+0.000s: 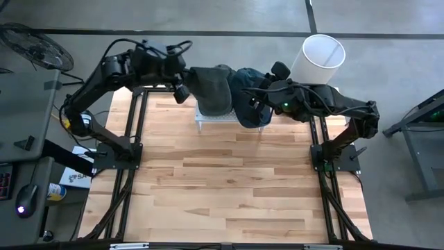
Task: Pick & Place hat
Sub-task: Stack the dark green cap on the dark green cap on the shelf
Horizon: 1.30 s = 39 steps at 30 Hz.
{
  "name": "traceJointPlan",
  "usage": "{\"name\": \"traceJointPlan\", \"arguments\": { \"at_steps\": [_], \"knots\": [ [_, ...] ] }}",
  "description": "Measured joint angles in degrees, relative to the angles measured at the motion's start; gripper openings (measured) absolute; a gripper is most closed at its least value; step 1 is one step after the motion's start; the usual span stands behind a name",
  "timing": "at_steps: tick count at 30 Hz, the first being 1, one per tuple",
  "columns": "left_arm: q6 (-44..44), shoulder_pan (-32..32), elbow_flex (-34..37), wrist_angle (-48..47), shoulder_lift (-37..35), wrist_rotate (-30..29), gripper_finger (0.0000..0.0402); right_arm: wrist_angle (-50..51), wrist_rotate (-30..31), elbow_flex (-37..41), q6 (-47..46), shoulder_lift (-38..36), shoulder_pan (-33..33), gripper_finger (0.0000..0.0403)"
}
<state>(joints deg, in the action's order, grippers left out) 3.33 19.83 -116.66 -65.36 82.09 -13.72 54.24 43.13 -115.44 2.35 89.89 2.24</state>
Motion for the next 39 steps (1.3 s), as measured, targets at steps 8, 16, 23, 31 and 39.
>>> {"name": "traceJointPlan", "arguments": {
  "at_steps": [8,16,23,31,39],
  "knots": [
    [-2.08,4.32,0.02,-1.92,2.18,7.18,0.0,0.02,0.42,0.0,-0.43,0.0,0.0,0.0172],
    [-0.22,8.43,0.05,-2.33,4.25,12.14,0.0,0.02,0.28,0.0,-0.44,0.02,0.0,0.0172],
    [2.25,10.58,0.05,-0.34,6.22,12.64,0.0,0.02,0.44,0.0,-0.44,0.02,0.0,0.0172],
    [4.2,11.6,0.05,2.33,8.8,13.01,0.0,0.0,0.55,0.0,-0.44,0.02,0.0,0.0172],
    [5.23,11.79,0.07,2.49,12.27,12.78,0.0,-0.04,2.28,0.0,-2.26,0.02,-0.05,0.0172]
  ]
}}
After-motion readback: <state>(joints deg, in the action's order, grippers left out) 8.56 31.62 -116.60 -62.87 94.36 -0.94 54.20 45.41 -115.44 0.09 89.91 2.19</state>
